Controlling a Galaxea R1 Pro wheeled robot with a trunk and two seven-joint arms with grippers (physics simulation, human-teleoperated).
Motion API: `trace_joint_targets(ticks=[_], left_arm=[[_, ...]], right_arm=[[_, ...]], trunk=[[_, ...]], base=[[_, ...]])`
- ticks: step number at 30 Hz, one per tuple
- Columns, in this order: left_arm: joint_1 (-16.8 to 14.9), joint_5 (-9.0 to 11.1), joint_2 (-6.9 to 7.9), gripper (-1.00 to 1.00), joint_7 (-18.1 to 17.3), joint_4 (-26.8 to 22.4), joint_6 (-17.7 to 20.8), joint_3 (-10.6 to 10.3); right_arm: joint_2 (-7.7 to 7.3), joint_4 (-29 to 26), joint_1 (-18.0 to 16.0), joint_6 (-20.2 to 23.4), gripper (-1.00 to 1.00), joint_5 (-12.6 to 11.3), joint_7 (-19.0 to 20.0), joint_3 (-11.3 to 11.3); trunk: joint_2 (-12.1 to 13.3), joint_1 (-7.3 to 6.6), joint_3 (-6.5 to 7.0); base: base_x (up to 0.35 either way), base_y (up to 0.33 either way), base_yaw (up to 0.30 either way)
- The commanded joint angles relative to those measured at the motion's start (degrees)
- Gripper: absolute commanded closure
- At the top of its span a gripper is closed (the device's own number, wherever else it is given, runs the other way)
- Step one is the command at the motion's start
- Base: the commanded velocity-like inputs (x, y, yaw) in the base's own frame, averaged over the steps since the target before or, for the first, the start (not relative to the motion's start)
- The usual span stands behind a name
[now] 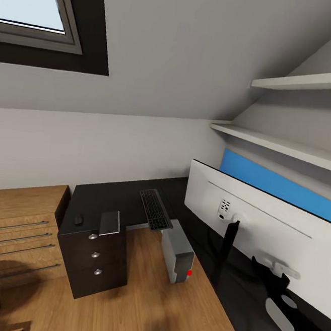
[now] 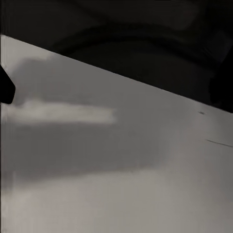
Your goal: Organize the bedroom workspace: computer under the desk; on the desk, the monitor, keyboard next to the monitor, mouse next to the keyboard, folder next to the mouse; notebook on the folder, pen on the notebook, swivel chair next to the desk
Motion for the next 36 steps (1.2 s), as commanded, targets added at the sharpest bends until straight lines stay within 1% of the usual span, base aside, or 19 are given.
trace_joint_targets(ticks=[1, 6, 10, 16, 20, 26, 33, 35, 36], left_arm=[[0.0, 0.3, 0.00, -1.00, 0.3, 0.0, -0.2, -0.5], [-0.1, 0.2, 0.03, -1.00, 0.2, 0.0, -0.3, -0.6], [0.0, 0.1, 0.02, -1.00, 0.2, 0.0, -0.3, -0.6], [0.0, -0.1, 0.00, -1.00, -0.5, 0.0, -0.3, -0.7], [0.0, 0.0, 0.08, -1.00, -0.8, 0.1, -0.2, -0.7], [0.0, 0.0, 0.08, -1.00, -0.8, 0.1, -0.2, -0.7], [0.0, 0.0, 0.08, -1.00, -0.8, 0.1, 0.1, -0.7], [0.0, -0.1, 0.03, -1.00, -0.8, 0.1, 0.1, -0.8], [-0.1, -0.1, 0.02, -1.00, -0.8, 0.1, 0.2, -0.8]], right_arm=[[-0.09, 0.3, -0.1, -0.3, -1.00, -0.5, -0.4, 0.5], [-0.14, 4.6, -0.3, -0.4, -1.00, -0.5, -0.5, 0.2], [-0.16, 5.9, -0.4, -0.4, -1.00, -0.5, -0.5, 0.1], [-0.34, 6.1, -0.4, -0.4, -1.00, -0.6, -0.5, 0.1], [-1.04, 6.1, -0.4, -0.4, -1.00, -0.6, -0.5, 0.1], [-1.21, 6.1, -0.4, -0.4, -1.00, -0.6, -0.5, 0.1], [-1.79, 6.1, -0.4, -0.5, -1.00, -0.7, -0.5, 0.1], [-1.81, 6.1, -0.4, -0.6, -1.00, -0.7, -0.5, -0.6], [-1.82, 6.1, -0.4, -0.6, -1.00, -0.7, -0.5, -1.4]], trunk=[[-0.1, 0.02, -0.11], [-0.1, 0.02, -0.11], [-0.1, 0.02, -0.11], [-0.1, 0.02, -0.11], [-0.1, 0.02, -0.11], [-0.1, 0.02, -0.11], [-0.1, 0.02, -0.11], [-0.1, 0.02, -0.11], [-0.1, 0.02, -0.11]], base=[[0.000, 0.000, 0.000], [0.000, 0.000, 0.000], [0.047, 0.000, 0.000], [0.234, -0.010, 0.000], [0.034, -0.002, 0.000], [0.171, -0.069, 0.000], [0.040, -0.012, 0.000], [0.222, -0.048, 0.000], [0.257, -0.060, 0.000]])
